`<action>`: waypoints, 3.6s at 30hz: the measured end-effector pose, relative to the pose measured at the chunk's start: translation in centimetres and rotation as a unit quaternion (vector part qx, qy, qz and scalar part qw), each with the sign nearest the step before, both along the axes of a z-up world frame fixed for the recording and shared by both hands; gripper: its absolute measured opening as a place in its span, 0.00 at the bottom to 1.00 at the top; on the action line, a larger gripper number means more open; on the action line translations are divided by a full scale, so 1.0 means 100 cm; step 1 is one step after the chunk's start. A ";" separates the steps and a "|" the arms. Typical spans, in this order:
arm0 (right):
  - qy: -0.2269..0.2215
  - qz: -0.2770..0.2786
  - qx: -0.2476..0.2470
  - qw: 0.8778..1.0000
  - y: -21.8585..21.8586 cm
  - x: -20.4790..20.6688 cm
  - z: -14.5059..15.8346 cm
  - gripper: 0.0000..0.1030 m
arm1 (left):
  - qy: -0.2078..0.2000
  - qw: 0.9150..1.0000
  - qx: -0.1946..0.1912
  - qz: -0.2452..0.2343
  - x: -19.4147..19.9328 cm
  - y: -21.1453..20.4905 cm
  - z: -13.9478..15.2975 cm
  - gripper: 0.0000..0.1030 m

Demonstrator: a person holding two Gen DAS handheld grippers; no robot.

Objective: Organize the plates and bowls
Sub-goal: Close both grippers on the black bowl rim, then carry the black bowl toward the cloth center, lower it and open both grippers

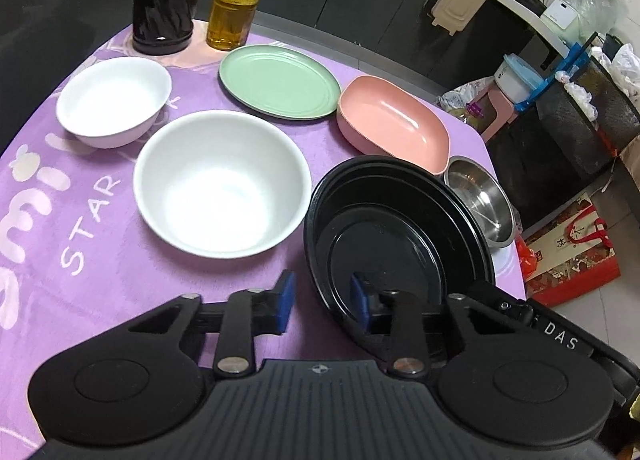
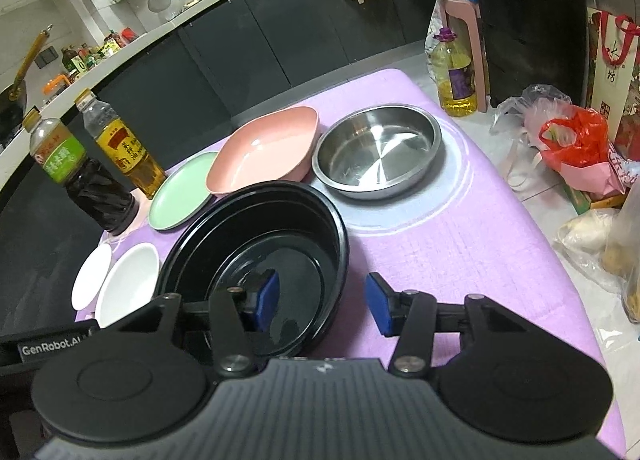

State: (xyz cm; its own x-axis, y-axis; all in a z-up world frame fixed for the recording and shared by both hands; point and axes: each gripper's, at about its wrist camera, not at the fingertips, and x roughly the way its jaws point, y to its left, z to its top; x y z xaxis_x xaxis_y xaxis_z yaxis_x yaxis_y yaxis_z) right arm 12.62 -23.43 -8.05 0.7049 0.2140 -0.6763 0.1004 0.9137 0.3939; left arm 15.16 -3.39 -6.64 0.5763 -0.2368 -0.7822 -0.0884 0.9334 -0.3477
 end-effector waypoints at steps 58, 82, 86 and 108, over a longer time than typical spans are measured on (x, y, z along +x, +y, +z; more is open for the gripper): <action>-0.002 0.092 -0.059 0.994 0.096 -0.129 0.029 0.15 | -0.054 0.998 0.043 -0.009 -0.171 0.094 0.023 0.12; 0.035 0.098 -0.044 0.994 0.098 -0.120 0.008 0.15 | -0.021 0.999 0.039 -0.011 -0.161 0.099 0.005 0.13; 0.038 0.096 -0.040 0.994 0.097 -0.120 0.005 0.15 | -0.015 0.999 0.033 -0.010 -0.159 0.101 0.002 0.17; 0.040 0.086 -0.022 0.995 0.081 -0.114 0.003 0.32 | -0.032 0.999 0.033 0.012 -0.157 0.109 0.006 0.25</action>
State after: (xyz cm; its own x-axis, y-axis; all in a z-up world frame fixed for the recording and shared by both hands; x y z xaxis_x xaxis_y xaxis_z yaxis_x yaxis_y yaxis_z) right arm 1.18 -15.30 -7.75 0.6043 0.2951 -0.7401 -0.0293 0.9365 0.3495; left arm -0.49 7.55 -6.00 0.6309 -0.1718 -0.7566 -0.0900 0.9524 -0.2913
